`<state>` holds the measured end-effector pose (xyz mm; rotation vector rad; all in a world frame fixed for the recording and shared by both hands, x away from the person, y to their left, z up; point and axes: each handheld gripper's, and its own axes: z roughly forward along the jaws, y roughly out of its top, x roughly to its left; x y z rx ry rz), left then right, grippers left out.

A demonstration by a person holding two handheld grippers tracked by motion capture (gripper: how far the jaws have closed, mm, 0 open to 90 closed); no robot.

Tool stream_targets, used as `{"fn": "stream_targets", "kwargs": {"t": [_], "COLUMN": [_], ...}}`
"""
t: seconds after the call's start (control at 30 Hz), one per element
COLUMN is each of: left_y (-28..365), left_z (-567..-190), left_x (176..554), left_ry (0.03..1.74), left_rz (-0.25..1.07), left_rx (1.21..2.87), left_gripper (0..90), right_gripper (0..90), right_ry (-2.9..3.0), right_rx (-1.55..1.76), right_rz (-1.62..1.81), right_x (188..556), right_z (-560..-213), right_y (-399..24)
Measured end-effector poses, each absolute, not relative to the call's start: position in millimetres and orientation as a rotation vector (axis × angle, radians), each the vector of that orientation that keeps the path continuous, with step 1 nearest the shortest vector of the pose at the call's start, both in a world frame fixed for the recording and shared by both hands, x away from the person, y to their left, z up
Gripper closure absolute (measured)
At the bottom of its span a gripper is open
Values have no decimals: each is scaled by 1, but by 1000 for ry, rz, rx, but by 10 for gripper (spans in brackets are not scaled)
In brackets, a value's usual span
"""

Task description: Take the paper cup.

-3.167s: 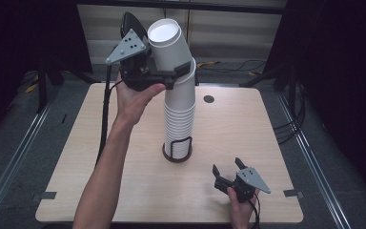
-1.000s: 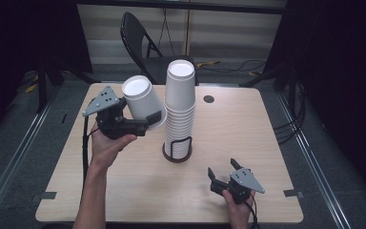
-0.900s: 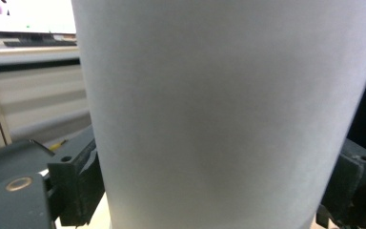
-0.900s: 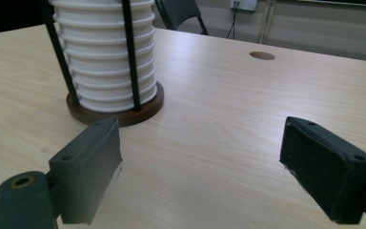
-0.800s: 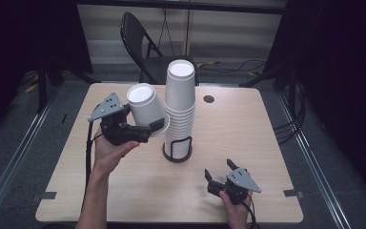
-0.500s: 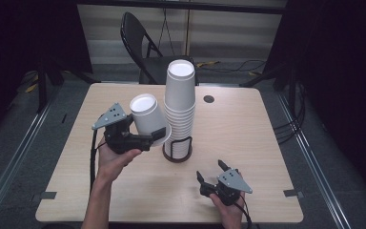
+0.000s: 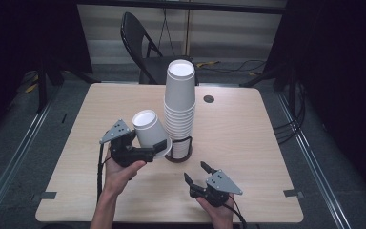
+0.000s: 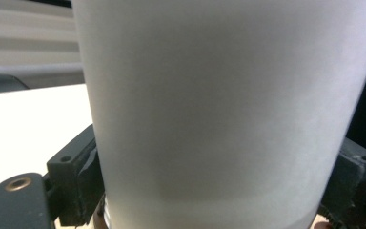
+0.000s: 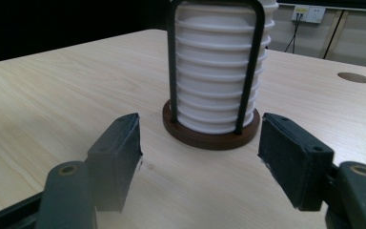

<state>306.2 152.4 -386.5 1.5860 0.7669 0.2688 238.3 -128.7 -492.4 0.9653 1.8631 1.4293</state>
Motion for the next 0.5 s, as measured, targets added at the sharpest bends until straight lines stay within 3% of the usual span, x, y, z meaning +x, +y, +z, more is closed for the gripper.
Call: {"fn": "stream_targets", "kwargs": {"t": [0.27,0.33,0.5], "left_y": [144,143,137], "left_z": [-411,-416,-431], "left_x": [303,304,302], "left_ry": [796,812,826], "left_rz": [195,166,95], "left_rx": [1609,1606,1606], "left_gripper": [120,120,120], "right_gripper": [299,342,349], "right_ry": [1835,1842,1853], "right_rx": [952,947,920], "right_rz": [1481,1474,1496], "right_x": [238,238,237], "right_z": [-494,-495,-495], "right_y": [-118,-114,-108]}}
